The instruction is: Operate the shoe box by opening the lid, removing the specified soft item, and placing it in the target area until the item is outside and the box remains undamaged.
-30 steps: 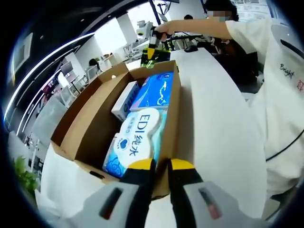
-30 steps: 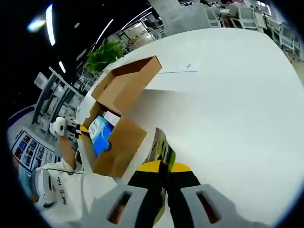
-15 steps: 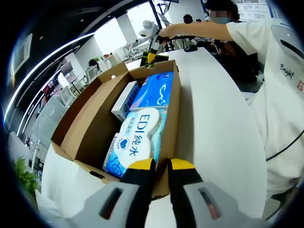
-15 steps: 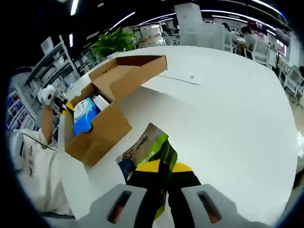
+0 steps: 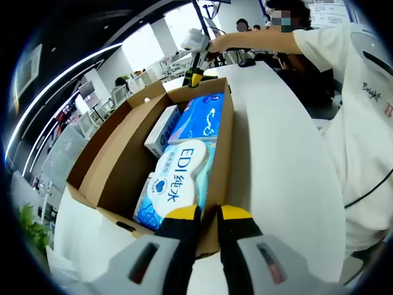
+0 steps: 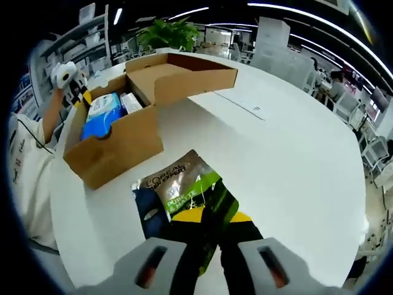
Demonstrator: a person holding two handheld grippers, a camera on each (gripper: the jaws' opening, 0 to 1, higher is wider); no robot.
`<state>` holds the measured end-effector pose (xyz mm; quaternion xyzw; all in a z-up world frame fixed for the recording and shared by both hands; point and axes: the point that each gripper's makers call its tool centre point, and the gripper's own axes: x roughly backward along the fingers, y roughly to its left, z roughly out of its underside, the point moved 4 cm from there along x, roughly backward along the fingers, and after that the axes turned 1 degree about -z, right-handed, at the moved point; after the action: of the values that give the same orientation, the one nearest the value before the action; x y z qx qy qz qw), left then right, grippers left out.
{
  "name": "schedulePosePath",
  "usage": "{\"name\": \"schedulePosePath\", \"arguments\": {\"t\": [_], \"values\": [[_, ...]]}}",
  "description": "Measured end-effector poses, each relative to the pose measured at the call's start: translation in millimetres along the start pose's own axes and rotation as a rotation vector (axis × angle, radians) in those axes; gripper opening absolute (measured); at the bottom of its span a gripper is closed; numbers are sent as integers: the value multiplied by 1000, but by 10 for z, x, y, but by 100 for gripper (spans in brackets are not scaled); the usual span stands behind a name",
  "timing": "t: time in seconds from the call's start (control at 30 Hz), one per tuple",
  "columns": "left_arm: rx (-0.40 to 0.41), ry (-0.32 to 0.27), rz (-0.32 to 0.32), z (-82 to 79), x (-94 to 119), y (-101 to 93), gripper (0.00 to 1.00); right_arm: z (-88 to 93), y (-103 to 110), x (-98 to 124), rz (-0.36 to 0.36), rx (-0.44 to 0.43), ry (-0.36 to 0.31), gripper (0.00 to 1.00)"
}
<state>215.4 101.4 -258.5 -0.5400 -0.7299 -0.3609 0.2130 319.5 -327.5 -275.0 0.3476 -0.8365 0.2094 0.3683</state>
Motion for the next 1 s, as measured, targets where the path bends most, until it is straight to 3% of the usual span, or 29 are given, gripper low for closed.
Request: {"name": "schedulePosePath", "arguments": {"t": [0.2,0.33,0.73,1.0], "values": [[0,-1,-1,1,1,-1,12,16,25,-22,31,83,10,9],[2,0,0,1,1,-2,12,-3,24,-31,64,221,22,11],[1,-1,-1,1,0,-3,12,-78,50,-18,106,300,-2,23],[-1,0,-4,-2,-4,-5,12,-156,22,-32,168,402,-15,26]]}}
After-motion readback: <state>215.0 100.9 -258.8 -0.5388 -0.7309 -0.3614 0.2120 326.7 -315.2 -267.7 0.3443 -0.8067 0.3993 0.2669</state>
